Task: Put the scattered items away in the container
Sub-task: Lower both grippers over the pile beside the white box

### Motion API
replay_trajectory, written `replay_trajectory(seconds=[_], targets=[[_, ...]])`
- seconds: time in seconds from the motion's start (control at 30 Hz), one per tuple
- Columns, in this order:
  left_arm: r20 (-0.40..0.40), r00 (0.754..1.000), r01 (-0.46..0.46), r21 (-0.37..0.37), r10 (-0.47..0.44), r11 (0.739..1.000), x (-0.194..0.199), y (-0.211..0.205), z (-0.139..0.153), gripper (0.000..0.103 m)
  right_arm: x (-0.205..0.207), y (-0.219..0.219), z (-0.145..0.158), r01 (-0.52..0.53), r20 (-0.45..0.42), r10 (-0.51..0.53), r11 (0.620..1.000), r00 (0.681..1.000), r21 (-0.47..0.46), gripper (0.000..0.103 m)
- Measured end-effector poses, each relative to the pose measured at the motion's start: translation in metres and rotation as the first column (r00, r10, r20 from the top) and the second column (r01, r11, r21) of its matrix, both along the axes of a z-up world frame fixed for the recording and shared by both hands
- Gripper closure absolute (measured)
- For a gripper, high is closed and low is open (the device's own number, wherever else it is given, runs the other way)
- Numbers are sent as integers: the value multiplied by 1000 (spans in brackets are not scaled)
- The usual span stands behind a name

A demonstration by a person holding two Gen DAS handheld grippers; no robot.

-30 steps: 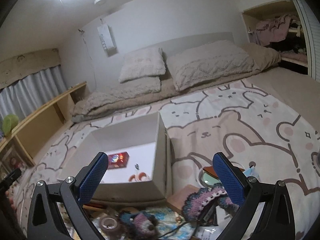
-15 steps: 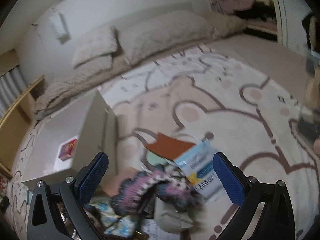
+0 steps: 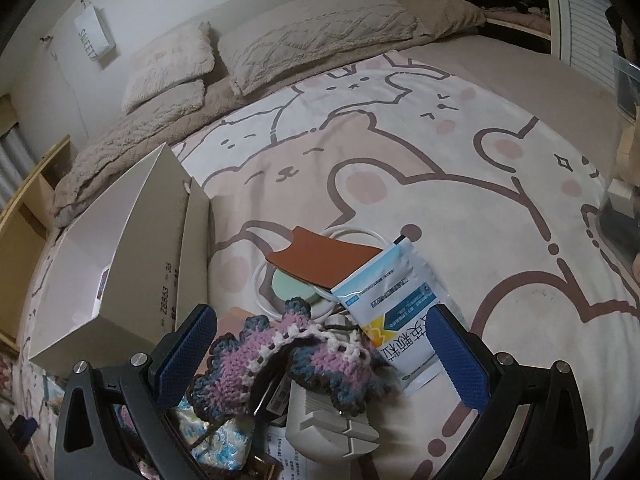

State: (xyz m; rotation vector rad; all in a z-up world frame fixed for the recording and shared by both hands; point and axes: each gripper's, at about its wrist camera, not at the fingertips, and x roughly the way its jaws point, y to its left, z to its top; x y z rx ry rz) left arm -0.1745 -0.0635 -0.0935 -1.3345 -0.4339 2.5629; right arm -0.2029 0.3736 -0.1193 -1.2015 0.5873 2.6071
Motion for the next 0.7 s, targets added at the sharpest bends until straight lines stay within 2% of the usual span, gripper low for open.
replay_trajectory(seconds=[0.1,0.27,0.4,0.57,0.7], targets=[[18,1000,20,-12,-20,1000,-1,8,-7,2,-1,-2,-1,-27,4,27,1000,1000,6,0],[17,999,39,-158,-37,987,-2,30,-18,2,-1,-4,3,-44,-17,44,999,999,7,0],[20,999,47,-238,-43,970,-5,40,-30,11,0,-5,8,-42,-32,42,999,999,11,0],[22,999,39,-305,-34,952,-9,43,-43,12,5,-7,22,-10,-90,17,997,996,79,0],[0,1000,5,-358,-5,934,-13,39,-47,22,4,-13,27,-53,-106,63,994,992,96,0]])
